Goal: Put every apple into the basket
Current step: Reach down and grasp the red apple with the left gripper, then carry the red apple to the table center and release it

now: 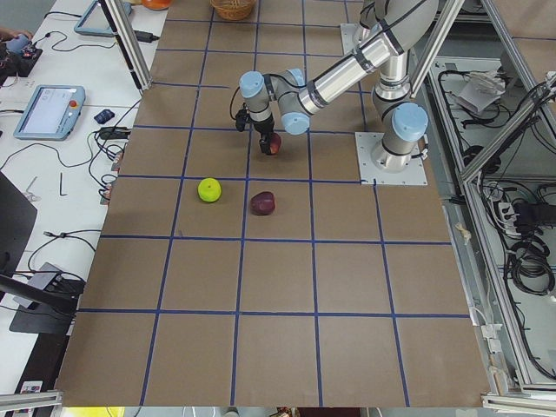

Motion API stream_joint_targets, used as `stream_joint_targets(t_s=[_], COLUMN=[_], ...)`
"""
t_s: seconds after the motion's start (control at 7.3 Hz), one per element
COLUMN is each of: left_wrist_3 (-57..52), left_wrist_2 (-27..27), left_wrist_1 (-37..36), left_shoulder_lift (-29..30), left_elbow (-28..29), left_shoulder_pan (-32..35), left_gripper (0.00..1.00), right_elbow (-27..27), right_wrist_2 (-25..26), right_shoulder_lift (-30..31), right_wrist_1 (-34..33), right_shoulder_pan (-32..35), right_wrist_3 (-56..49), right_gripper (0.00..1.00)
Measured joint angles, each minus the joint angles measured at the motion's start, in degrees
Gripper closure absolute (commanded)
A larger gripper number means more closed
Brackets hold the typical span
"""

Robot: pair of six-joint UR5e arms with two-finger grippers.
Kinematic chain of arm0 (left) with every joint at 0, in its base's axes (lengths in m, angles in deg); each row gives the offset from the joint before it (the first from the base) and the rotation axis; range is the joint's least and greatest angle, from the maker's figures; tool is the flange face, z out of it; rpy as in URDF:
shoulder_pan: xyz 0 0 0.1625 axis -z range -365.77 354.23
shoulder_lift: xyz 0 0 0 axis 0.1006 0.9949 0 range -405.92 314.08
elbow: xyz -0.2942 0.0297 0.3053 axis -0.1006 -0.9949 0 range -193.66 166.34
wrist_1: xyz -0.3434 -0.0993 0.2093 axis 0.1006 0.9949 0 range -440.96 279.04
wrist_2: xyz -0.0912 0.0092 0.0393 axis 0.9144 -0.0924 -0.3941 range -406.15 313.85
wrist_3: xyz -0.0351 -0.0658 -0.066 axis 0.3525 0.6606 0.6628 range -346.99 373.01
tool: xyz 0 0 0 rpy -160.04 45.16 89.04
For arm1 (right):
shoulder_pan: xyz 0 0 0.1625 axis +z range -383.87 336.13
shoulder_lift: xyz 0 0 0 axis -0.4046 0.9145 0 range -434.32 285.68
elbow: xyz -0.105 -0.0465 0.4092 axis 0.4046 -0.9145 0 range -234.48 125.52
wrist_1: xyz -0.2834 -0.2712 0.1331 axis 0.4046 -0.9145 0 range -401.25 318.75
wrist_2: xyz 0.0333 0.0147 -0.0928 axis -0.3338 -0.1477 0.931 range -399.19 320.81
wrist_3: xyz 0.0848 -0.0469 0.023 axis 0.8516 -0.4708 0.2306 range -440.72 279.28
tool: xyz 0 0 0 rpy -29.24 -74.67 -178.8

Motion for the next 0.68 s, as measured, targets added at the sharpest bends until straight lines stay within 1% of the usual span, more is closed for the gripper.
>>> stream_joint_targets(t_s=[0.14, 0.27, 0.41, 0.68], left_wrist_3=[0.1, 0.4, 1.5, 7.4], left_wrist_2=[-0.1, 0.2, 1.2, 3.9], left_wrist_1=[0.0, 0.0, 0.0, 0.1], left_shoulder_lift=[-0.1, -0.5, -1.3, -3.0], left_elbow=[0.2, 0.3, 0.6, 3.0], left_shoulder_pan=[0.1, 0.6, 1.5, 6.5], left_gripper=[0.97, 1.0, 1.0, 1.0], right_elbow=[0.0, 0.0, 0.0, 0.0], right_wrist_2=[0.0, 0.0, 0.0, 0.0], right_shoulder_lift=[0.0, 0.0, 0.0, 0.0], right_wrist_1=[0.0, 0.0, 0.0, 0.0], right_shoulder_pan=[0.0, 0.0, 0.0, 0.0], right_wrist_3=[0.0, 0.0, 0.1, 0.1], right_gripper=[0.0, 0.0, 0.0, 0.0])
